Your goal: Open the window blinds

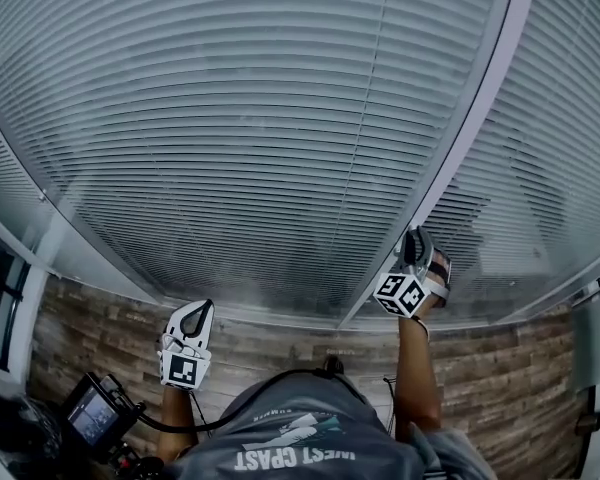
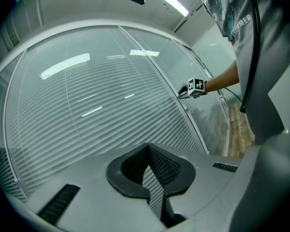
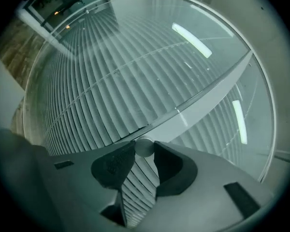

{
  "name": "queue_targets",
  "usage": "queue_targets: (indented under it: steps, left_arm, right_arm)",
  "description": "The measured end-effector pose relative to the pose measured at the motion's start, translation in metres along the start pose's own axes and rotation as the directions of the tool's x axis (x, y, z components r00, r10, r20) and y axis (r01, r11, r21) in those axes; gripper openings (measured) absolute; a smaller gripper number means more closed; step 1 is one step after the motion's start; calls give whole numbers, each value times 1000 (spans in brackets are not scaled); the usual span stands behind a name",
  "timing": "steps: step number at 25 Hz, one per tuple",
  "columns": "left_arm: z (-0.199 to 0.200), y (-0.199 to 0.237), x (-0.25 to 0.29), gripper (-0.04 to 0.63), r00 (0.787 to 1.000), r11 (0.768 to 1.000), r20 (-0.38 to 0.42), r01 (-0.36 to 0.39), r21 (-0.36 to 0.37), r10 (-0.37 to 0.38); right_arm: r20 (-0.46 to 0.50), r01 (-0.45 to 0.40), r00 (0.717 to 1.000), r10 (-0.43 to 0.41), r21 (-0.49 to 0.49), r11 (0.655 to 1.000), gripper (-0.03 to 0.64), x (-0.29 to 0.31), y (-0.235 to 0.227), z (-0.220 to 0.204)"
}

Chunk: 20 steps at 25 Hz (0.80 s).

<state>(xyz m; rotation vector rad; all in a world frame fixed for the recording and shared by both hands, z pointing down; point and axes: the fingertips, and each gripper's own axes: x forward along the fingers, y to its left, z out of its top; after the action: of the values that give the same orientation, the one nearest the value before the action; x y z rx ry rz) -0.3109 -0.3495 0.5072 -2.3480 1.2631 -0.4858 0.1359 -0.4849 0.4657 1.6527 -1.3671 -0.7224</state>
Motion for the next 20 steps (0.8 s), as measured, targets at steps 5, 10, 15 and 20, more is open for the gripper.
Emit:
queue_targets:
  steps: [5, 10, 15, 20]
  left_arm:
    - [5, -3, 2, 3, 1000, 1000, 12, 6, -5, -6]
    - [4, -3, 3, 3, 1000, 1000, 11, 9, -3, -9]
    - [0, -3, 3, 3, 1000, 1000, 13, 13, -7, -13]
    - [1, -3, 3, 3, 1000, 1000, 8, 14, -3, -14]
  right_arm:
    - [35, -36, 999, 32, 128, 991, 118, -4, -7, -1]
    - [98, -114, 992, 77, 471, 875, 118, -5, -10, -1]
    - [276, -276, 961, 7, 961, 22, 118, -3, -15, -14]
    - [364, -375, 921, -139, 731, -570, 118, 1, -14, -28]
